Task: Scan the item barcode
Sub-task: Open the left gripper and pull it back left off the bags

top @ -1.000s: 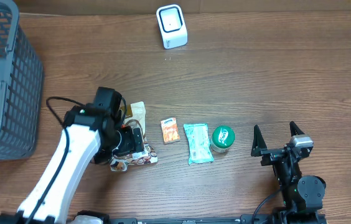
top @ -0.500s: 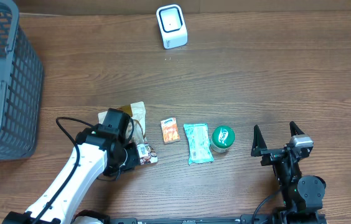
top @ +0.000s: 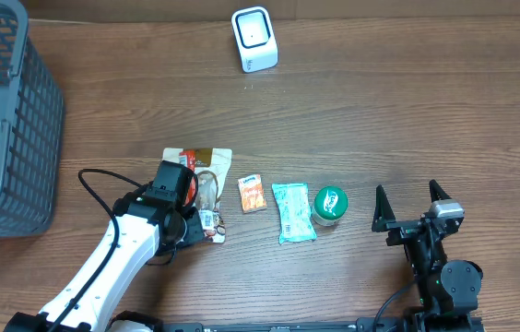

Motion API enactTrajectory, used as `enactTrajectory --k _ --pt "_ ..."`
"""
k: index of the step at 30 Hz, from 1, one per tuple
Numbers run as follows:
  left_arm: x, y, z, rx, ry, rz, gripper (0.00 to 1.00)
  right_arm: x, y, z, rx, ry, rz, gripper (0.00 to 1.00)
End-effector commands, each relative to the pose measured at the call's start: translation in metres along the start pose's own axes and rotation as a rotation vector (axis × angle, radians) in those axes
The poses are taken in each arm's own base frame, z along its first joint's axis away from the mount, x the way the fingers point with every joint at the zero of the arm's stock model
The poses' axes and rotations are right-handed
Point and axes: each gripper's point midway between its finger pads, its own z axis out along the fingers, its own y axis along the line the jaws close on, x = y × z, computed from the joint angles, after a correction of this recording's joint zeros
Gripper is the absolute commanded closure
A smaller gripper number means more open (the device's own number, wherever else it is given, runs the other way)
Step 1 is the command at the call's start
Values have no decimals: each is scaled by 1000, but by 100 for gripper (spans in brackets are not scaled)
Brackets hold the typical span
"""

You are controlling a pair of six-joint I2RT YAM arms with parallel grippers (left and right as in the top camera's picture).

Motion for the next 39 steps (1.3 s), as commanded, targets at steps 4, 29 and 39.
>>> enactTrajectory --k 4,29,39 --pt "6 -3 -6 7 34 -10 96 2 -2 0 10 -3 -4 0" --pt "-121 13 -126 -135 -420 -58 76 2 -2 0 10 -3 -4 0" --pt "-128 31 -127 -152 -425 -122 0 2 -2 0 10 -3 -4 0"
